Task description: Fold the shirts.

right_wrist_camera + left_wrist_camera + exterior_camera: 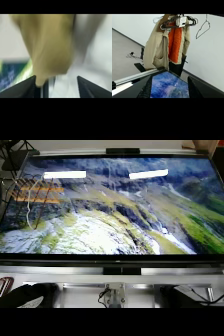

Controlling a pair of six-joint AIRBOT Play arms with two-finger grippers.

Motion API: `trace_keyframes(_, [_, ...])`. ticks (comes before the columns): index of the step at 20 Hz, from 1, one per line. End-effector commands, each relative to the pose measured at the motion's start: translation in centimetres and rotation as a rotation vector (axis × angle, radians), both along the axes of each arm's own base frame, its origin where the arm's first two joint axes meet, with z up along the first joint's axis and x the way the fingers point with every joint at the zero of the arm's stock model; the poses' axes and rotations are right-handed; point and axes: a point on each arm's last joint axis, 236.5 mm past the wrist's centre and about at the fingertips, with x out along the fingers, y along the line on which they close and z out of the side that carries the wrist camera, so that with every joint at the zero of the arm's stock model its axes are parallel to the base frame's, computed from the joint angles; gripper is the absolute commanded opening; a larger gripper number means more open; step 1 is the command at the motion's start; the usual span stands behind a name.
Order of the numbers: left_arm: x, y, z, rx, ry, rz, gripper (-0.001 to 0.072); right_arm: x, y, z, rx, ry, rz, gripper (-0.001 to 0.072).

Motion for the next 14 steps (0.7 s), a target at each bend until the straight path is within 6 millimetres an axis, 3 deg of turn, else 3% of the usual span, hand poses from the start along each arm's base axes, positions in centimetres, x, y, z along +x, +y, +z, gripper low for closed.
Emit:
trace_keyframes(1, [0.0,-0.8,-2.6,0.087,0.054,-0.03,0.054,-0.7,4.8,-1.4,0.141,0.044,0.039,0.0669])
trace_keyframes(3, [0.0,-1.0,-4.2,0.153,0.076,-0.033,0.054,-1.0,6.4,-0.8,0.14,0.044,0.04,0.0669])
trace_keyframes(5, [0.4,-0.7,-5.5,0.213,0.085,-0.016,0.054,-0.1,7.7,0.0,0.121,0.018,0.089,0.0669])
trace_keyframes(11, [1.4,0.4,-6.7,0.284,0.083,0.033,0.0539,0.9,9.5,1.1,0.083,0.02,0.181,0.0668])
trace_keyframes(12, [1.7,0.8,-6.9,0.3,0.079,0.051,0.0539,1.8,9.9,1.0,0.094,0.0,0.22,0.0668])
trace_keyframes(14, [2.5,1.7,-8.4,0.368,0.099,0.083,0.0539,5.7,11.3,1.2,0.102,-0.065,0.39,0.0667])
